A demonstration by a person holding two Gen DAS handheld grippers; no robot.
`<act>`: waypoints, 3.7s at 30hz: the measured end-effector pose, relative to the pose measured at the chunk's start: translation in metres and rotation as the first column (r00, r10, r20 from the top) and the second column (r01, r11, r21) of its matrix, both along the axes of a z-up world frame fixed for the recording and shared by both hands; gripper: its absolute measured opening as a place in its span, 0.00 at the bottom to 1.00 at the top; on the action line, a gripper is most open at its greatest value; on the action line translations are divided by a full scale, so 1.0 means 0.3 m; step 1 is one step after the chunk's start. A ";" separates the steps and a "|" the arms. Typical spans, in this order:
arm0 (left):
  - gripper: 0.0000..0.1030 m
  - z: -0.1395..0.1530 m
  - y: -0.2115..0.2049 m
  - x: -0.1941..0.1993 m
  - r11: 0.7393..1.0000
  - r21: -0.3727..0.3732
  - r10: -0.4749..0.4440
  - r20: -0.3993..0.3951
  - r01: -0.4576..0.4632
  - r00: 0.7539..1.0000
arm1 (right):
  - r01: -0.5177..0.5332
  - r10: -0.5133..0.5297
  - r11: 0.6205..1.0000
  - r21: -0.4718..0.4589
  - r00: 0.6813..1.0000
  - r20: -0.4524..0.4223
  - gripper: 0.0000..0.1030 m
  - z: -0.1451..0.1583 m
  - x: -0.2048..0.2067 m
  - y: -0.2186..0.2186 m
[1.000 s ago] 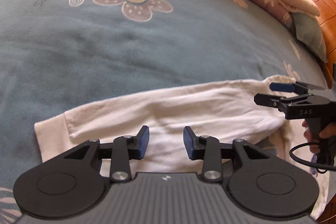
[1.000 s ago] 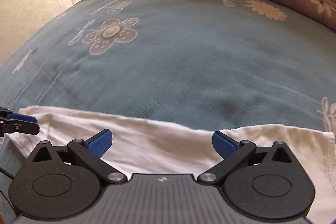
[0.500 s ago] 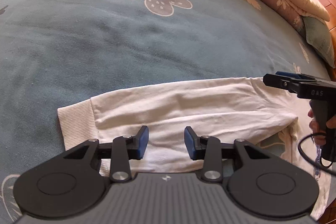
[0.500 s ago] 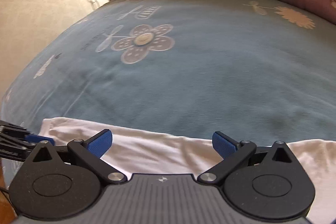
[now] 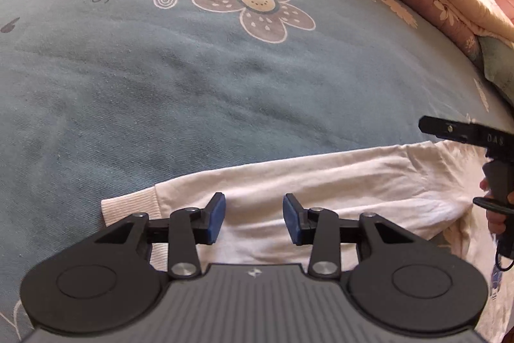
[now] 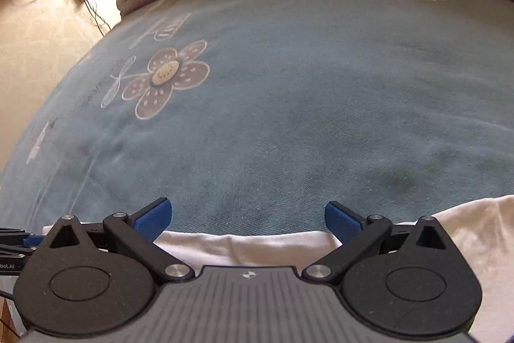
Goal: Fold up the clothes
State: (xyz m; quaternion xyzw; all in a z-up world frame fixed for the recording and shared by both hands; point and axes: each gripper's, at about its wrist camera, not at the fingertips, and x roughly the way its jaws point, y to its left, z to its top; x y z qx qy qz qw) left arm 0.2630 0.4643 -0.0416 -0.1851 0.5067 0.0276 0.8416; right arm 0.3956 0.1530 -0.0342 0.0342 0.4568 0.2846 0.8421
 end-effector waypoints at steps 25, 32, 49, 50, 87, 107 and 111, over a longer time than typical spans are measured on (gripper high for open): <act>0.41 0.033 -0.565 0.140 0.820 0.075 -0.572 0.100 0.567 0.814 | -0.121 0.123 0.992 0.024 0.989 -0.079 1.00 -0.006 -0.429 -0.277; 0.52 0.000 -0.755 0.069 0.600 0.345 -0.777 0.037 0.722 0.628 | -0.139 0.136 0.990 -0.037 0.988 -0.067 1.00 0.001 -0.469 -0.363; 0.58 -0.070 -0.635 0.229 0.792 0.177 -0.604 0.086 0.584 0.793 | -0.310 0.326 0.935 -0.171 0.943 0.074 0.99 0.043 -0.502 -0.276; 0.58 -0.070 -0.620 0.233 0.803 0.150 -0.592 0.093 0.577 0.800 | -0.325 0.346 0.925 -0.198 0.935 0.083 0.95 0.039 -0.509 -0.265; 0.72 -0.083 -0.546 0.232 0.713 0.356 -0.649 0.010 0.604 0.760 | -0.523 0.864 0.444 -0.727 0.464 0.193 0.20 -0.074 -0.578 -0.017; 0.71 0.002 -0.415 0.106 0.882 0.227 -0.438 0.076 0.412 0.896 | -0.762 0.916 0.361 -0.537 0.397 0.054 0.21 -0.030 -0.366 0.008; 0.71 -0.015 -0.405 0.063 0.896 0.221 -0.403 0.050 0.384 0.914 | -0.791 0.882 0.428 -0.438 0.472 0.009 0.19 -0.022 -0.334 -0.002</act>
